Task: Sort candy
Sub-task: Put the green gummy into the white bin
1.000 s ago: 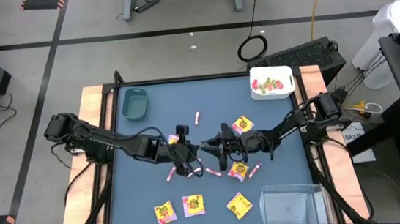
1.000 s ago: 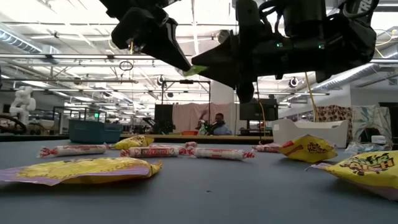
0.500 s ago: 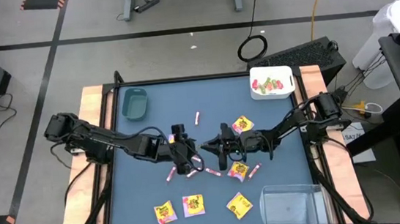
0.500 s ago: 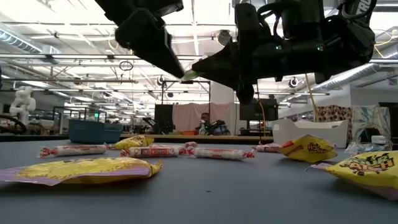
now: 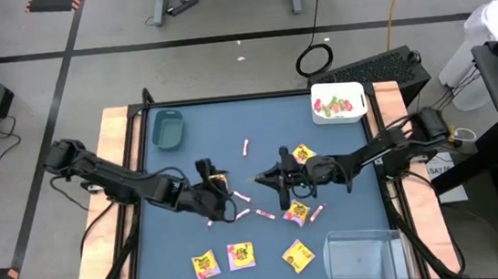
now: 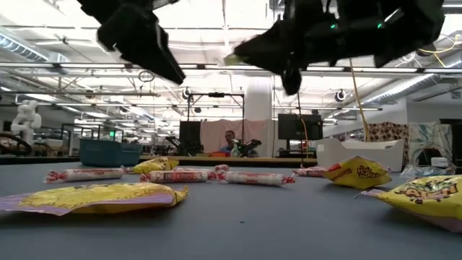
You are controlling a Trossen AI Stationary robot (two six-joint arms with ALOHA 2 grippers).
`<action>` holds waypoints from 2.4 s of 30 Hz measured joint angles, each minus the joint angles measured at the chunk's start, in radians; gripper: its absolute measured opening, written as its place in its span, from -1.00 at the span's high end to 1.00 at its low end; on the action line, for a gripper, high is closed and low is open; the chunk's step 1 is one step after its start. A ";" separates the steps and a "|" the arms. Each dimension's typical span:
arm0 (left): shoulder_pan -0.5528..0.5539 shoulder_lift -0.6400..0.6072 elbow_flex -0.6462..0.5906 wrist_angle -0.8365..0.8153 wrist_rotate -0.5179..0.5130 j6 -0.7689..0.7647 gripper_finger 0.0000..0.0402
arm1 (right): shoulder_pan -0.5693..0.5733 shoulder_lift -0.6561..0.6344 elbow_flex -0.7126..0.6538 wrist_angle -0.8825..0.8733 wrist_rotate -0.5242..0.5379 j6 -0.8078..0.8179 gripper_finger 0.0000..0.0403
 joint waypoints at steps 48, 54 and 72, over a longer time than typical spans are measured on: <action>0.113 -0.174 -0.349 0.978 0.182 0.238 -0.62 | -0.010 -0.502 -0.009 -0.582 0.058 -0.355 0.81; 0.150 -0.174 -0.349 0.977 0.244 0.247 -0.62 | -0.010 -0.502 -0.009 -0.589 0.059 -0.609 0.81; 0.151 -0.174 -0.348 0.941 0.276 0.262 -0.62 | -0.010 -0.502 -0.009 -0.591 0.059 -1.205 0.81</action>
